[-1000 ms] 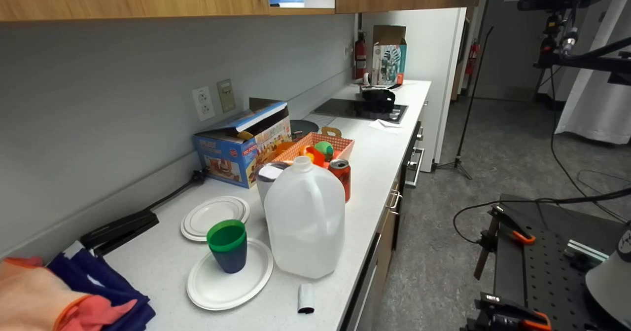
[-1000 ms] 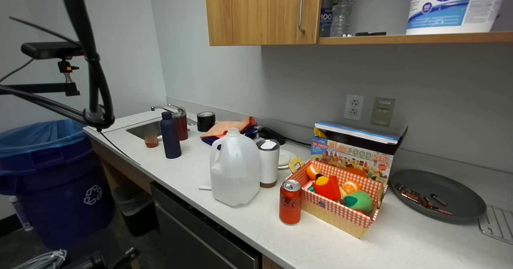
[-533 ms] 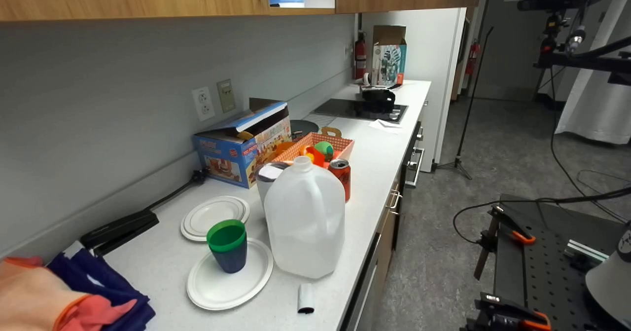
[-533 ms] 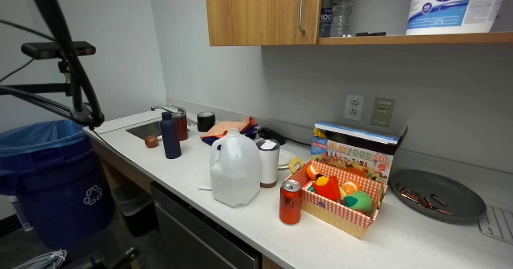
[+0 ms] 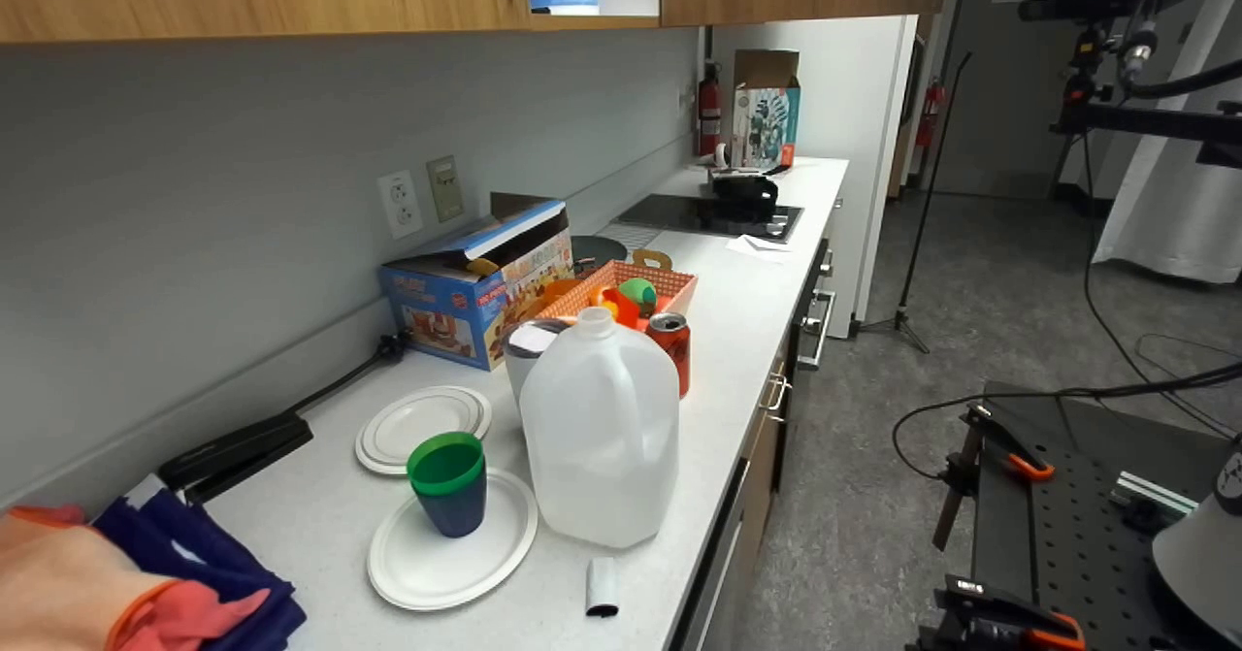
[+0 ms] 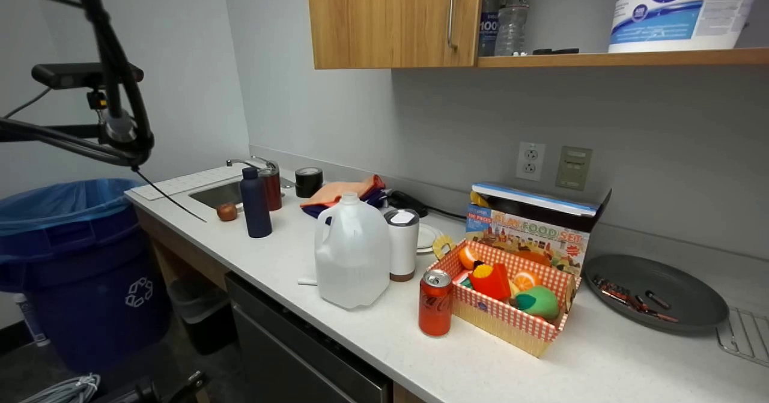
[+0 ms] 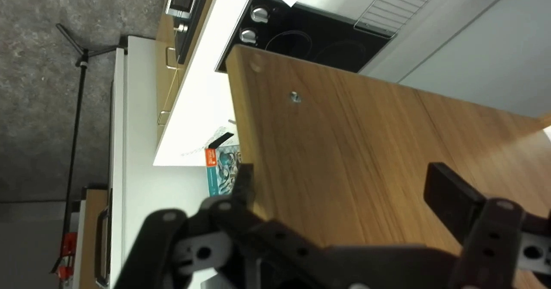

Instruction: Close the right upper cabinet door.

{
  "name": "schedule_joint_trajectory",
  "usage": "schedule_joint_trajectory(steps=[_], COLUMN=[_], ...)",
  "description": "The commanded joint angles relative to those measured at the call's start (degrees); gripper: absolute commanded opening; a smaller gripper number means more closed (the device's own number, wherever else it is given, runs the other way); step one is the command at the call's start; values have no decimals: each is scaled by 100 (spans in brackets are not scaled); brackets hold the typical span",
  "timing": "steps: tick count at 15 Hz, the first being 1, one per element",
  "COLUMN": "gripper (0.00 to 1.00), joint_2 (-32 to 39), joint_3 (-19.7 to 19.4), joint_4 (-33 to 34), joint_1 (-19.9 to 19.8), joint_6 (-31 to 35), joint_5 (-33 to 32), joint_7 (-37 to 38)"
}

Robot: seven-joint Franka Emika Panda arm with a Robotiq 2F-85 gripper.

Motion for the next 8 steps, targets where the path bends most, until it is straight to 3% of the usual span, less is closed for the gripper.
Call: schedule_joint_trajectory(steps=[1,5,8], gripper=[100,100,100], joint_2=[-102,-163,-192], joint_3=[-85,-84,-21], joint_4=[164,305,328], joint_1=[223,238,176], joint_6=[-759,-1280,-1438], joint_5=[798,1202,1118], joint_7=[-494,-731,-825])
